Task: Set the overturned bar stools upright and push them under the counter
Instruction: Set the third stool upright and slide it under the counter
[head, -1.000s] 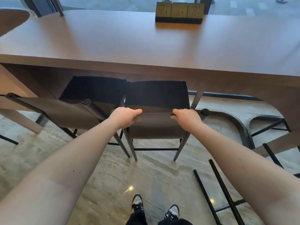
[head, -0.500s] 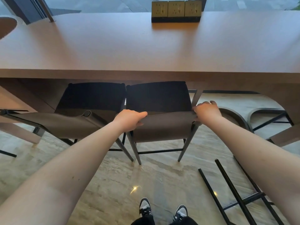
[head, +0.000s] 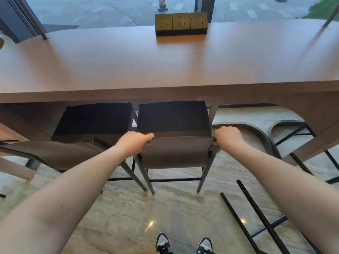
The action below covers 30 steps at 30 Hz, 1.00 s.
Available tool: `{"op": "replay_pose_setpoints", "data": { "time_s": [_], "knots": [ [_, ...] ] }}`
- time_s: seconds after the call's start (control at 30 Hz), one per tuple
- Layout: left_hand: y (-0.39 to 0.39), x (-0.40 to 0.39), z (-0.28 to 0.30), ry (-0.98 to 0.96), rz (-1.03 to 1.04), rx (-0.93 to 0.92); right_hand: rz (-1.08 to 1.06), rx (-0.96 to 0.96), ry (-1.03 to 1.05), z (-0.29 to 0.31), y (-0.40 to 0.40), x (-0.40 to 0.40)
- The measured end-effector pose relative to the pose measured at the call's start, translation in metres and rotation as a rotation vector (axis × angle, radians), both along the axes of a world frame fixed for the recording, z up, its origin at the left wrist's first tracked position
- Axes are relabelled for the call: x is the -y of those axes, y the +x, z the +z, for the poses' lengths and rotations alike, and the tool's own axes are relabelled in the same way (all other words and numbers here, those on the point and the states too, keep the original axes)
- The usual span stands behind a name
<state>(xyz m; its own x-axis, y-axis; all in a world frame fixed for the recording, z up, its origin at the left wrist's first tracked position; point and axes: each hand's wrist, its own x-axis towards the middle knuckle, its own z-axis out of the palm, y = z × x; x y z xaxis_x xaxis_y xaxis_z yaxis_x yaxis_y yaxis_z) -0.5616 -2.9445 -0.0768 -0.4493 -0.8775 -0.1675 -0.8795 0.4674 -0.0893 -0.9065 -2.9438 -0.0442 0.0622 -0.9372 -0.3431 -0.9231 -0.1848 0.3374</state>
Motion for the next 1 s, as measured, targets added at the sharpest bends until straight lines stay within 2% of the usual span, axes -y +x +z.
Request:
{"op": "replay_pose_setpoints", "data": {
  "time_s": [0.3,0.53,0.73,0.9,1.0],
  "knots": [
    [0.002,-0.005,0.002,0.036,0.027,0.027,-0.043,0.029,-0.008,0.000,0.004,-0.009],
    [0.001,-0.003,0.005,0.065,0.052,-0.028,-0.053,0.067,-0.026,-0.005,0.000,-0.014],
    [-0.001,-0.003,0.009,0.121,0.044,-0.091,-0.029,0.384,-0.155,-0.006,0.004,-0.024],
    [0.000,-0.010,0.020,0.045,0.045,-0.149,-0.054,0.602,-0.239,0.003,0.014,-0.045],
    [-0.014,-0.026,0.037,-0.013,0.106,-0.370,-0.135,0.972,-0.288,0.012,0.024,-0.067]
  ]
}}
